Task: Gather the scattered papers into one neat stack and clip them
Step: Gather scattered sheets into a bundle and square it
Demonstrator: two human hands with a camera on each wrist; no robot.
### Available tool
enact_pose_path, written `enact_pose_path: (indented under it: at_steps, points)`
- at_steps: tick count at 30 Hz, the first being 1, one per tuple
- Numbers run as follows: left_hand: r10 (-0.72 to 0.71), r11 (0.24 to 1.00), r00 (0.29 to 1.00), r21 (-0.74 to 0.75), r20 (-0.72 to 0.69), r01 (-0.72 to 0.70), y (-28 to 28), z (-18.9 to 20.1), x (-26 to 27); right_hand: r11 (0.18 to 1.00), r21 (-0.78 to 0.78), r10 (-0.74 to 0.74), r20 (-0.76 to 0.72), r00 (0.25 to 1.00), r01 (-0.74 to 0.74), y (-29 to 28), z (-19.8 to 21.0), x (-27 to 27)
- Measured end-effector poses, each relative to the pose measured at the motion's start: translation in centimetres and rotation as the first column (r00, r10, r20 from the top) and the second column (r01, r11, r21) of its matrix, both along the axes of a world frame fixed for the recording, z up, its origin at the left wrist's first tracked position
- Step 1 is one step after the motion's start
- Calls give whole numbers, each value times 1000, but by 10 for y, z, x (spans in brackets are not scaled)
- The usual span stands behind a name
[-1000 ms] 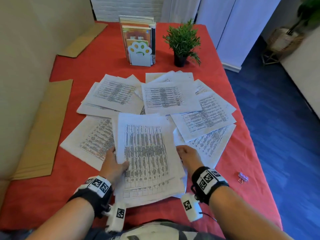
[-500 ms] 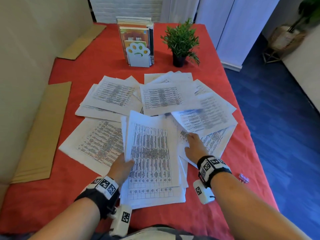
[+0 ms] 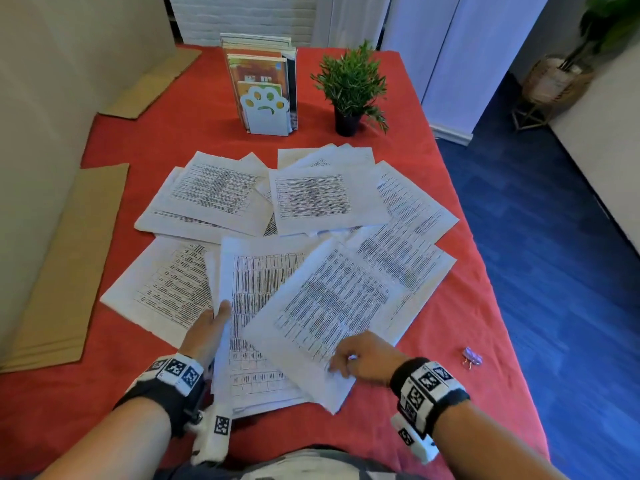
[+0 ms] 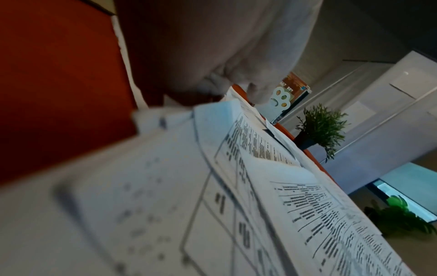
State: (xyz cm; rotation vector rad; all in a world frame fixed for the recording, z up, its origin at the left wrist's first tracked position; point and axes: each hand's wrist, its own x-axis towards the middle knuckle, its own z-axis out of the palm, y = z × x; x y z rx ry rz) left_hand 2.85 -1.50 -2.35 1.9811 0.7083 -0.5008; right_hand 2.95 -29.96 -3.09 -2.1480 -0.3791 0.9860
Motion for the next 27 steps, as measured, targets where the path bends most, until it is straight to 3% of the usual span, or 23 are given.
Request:
enact_pose_path:
  at_steps: [2,4,6,7,9,12,14,17,19,22,25,27]
  points:
    - [25,999,999,31,37,-26,1,-6,-1,957,52,-285,-18,958,285,-7,0,7]
    - [-11,996,997,86,70,5,0,-12,-3,797,65,-600,185,778,600,-20,-4,16]
    - [-41,991,997,134,60,32,-3,-12,-7,616,70,-735,408,541,785,-35,-10,24]
    - [-46,989,997,142,58,38,-5,-11,-9,523,39,-772,445,454,851,-43,-13,26]
    - [-67,989,997,133,46,60,-6,-12,-12,364,-62,-848,389,359,929,-51,-16,29]
    - [-54,997,998,59,-18,55,-6,-10,-17,306,-1,-931,208,300,952,-48,-15,36]
    - [-34,999,999,7,-23,34,-4,-13,-20,343,8,-926,171,336,939,-44,-14,39]
    - [-60,996,995,72,83,54,-1,-17,-26,450,16,-860,276,429,893,-40,-15,39]
    - [-24,994,991,105,133,10,3,-17,-27,477,17,-817,376,436,879,-42,-16,36]
    - [131,988,981,62,144,-141,16,-23,-23,413,58,-827,440,348,909,-53,-13,31]
    - [251,964,959,58,133,-260,35,-30,-21,271,119,-908,360,213,955,-67,-4,30]
    - [257,959,956,88,140,-270,42,-33,-24,181,154,-944,302,128,971,-75,4,32]
